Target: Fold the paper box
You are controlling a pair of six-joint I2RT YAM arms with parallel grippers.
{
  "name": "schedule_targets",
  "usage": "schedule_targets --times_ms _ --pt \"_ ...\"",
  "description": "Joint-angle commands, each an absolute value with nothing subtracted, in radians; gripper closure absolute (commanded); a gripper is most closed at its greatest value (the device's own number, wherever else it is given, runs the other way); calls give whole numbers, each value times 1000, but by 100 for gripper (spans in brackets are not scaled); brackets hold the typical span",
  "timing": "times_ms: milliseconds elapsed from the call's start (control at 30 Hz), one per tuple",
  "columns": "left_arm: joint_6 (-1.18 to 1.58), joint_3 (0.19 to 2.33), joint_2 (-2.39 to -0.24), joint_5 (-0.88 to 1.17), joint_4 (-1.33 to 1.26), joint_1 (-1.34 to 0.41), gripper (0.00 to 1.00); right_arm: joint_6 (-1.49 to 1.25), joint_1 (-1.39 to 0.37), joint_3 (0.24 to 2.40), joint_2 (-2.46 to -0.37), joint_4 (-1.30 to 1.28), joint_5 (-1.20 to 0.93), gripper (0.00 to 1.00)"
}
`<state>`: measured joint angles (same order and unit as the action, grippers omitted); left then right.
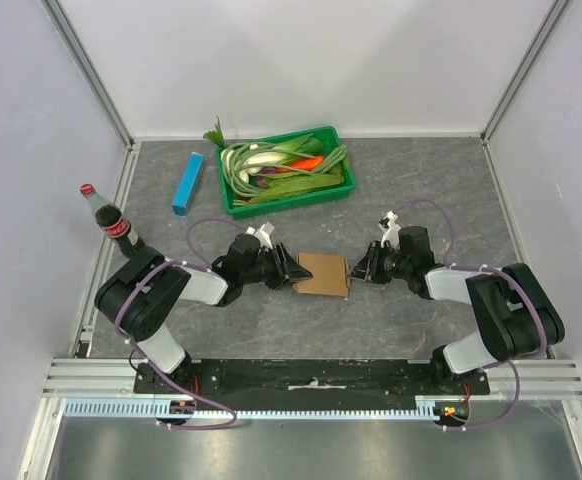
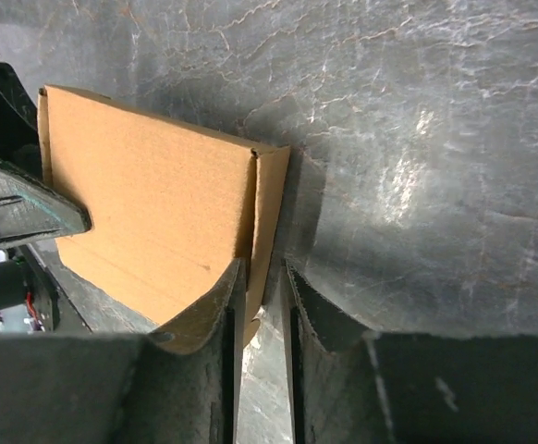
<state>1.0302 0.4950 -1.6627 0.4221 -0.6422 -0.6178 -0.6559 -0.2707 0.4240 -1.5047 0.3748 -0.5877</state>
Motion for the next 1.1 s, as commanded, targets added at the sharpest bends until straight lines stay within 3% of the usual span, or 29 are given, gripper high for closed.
schedule_targets --times_ms 0,133,167,267,333,467,633,767,1067 --pt "1075 523 -1597 465 -599 -617 53 -549 -327 503 -1401 123 -456 65" --pt "1061 543 -1551 485 -418 -598 55 -493 -422 584 -1232 -70 -338 35" --pt "1066 548 -1542 498 -402 -586 55 -474 -480 607 -1170 -113 -325 23" --pt "1097 575 -1525 554 -292 -563 61 -375 -633 659 -1118 -201 -213 13" --pt "1147 587 -1517 613 -238 -546 60 -324 -724 689 -1123 -244 -56 11" --pt "1291 539 -1491 724 -206 -497 60 -232 -1077 776 -1134 -334 357 10" --pt "1402 489 -1474 879 -209 -468 60 -115 -1345 863 -1245 -336 635 10" --pt "1427 472 -1459 936 -198 -453 60 -34 -1440 893 -1365 -316 791 11" --pt "1427 463 -1447 995 -164 -416 57 69 -1436 835 -1430 -181 864 19"
